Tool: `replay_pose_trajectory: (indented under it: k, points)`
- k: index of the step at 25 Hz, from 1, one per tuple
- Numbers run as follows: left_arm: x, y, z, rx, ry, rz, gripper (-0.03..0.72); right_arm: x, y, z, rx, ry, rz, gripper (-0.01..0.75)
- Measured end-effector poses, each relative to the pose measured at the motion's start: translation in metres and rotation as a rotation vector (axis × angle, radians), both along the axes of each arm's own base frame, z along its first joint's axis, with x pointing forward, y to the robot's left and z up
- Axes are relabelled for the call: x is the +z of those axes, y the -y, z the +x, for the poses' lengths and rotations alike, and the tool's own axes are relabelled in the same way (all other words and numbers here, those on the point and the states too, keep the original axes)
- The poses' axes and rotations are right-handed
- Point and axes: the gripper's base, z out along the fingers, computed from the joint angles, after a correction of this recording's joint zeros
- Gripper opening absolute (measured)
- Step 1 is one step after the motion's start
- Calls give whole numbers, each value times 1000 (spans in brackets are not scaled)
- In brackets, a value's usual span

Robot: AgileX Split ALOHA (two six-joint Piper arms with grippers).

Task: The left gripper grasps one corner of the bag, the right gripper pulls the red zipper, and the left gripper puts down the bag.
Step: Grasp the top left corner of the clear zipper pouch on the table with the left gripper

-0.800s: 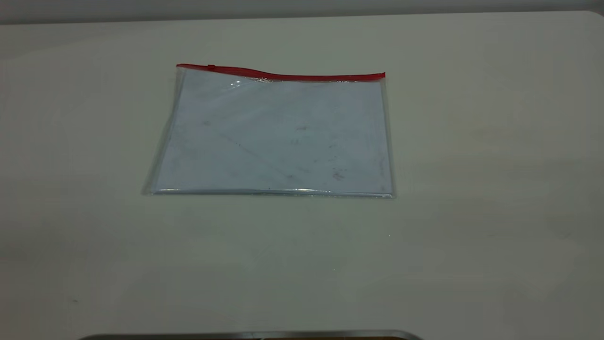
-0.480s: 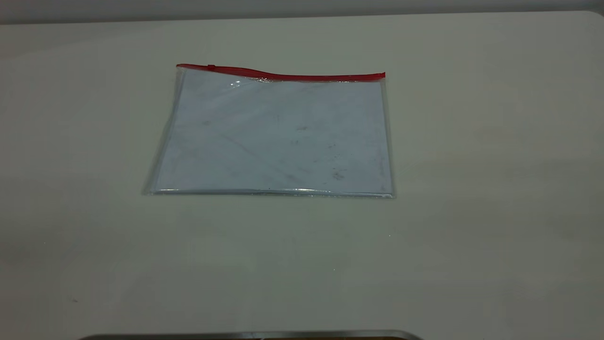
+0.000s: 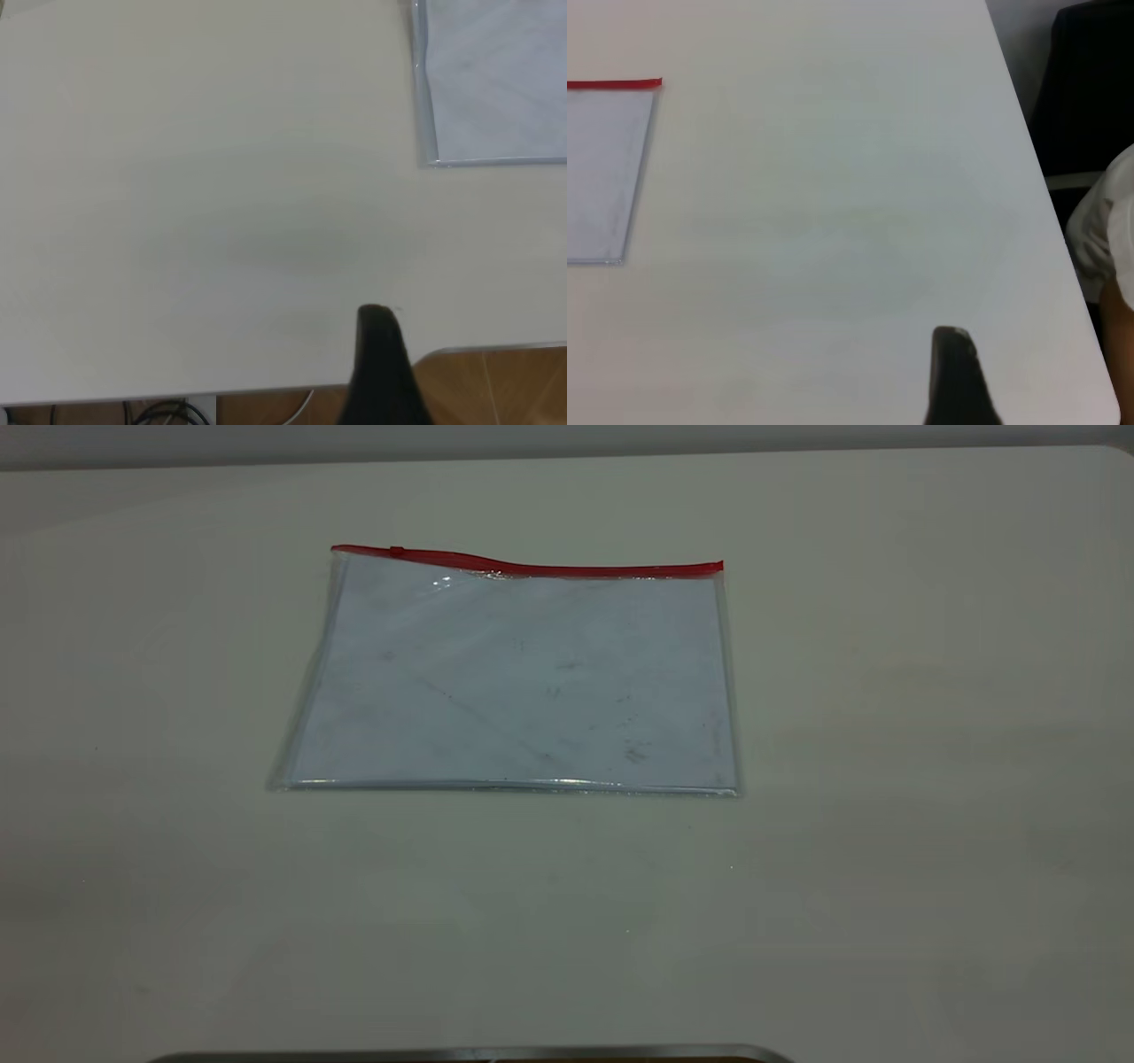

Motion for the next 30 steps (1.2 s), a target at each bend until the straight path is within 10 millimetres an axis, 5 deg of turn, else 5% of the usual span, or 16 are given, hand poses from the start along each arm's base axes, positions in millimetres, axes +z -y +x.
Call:
replay_pose_trajectory:
  k: [20,26,30]
  points:
    - [8,0,7,-1,-29,-5,590,0,0,0,0,1,0,511]
    - [55,3,53,-7,-94,-30,590,11,0,-1,0,62,4,511]
    - [71,14,113,-40,-133,-153,590,26,-4,13,33,74,46,511]
